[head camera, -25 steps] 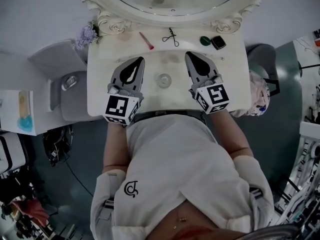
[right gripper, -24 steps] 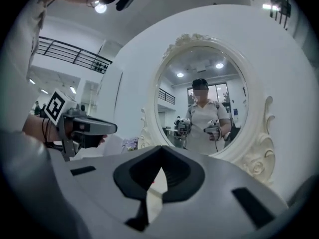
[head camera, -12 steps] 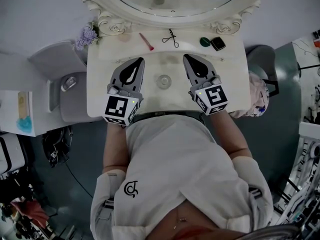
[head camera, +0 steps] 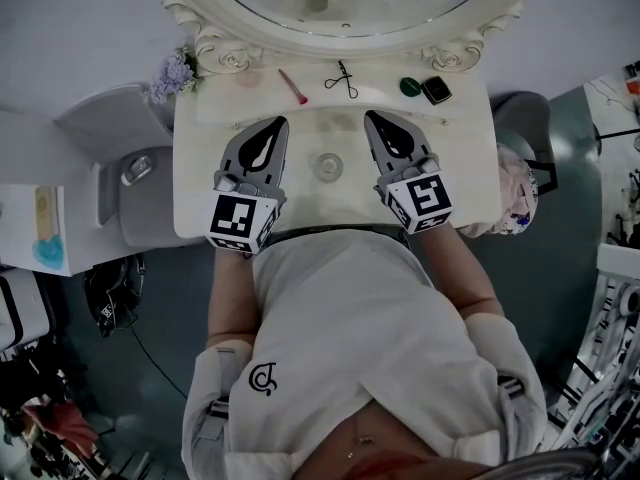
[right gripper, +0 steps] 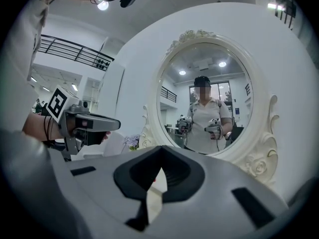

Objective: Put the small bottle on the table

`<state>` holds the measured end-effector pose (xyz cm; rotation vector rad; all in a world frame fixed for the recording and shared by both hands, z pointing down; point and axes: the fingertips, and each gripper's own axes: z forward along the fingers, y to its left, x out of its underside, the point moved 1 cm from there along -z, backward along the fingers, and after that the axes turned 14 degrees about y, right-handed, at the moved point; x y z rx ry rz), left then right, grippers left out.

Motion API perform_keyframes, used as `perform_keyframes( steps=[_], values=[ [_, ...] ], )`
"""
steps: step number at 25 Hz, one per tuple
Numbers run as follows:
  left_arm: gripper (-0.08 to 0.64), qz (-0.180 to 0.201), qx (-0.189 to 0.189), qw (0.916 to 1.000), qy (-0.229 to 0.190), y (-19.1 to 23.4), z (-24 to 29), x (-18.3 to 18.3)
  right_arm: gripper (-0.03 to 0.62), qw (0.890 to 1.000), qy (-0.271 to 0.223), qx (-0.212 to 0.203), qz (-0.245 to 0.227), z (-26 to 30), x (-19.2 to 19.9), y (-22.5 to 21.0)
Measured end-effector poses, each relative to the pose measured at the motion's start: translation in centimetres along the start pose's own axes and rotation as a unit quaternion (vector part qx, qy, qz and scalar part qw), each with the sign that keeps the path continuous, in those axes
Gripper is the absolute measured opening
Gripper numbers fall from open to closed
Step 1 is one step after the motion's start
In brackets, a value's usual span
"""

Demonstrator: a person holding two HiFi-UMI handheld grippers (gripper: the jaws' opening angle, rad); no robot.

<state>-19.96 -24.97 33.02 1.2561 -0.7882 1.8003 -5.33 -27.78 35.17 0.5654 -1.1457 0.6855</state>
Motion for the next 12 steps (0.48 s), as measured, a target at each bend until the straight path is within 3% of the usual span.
perform_keyframes(
  steps=[12],
  values=[
    [0.012,-0.007,0.004,0.9999,-0.012,-0.27,-0.03,-0.92,0.005,1.0,0.002,0.007,0.02,-0.18,0.48,-0.05]
  ],
)
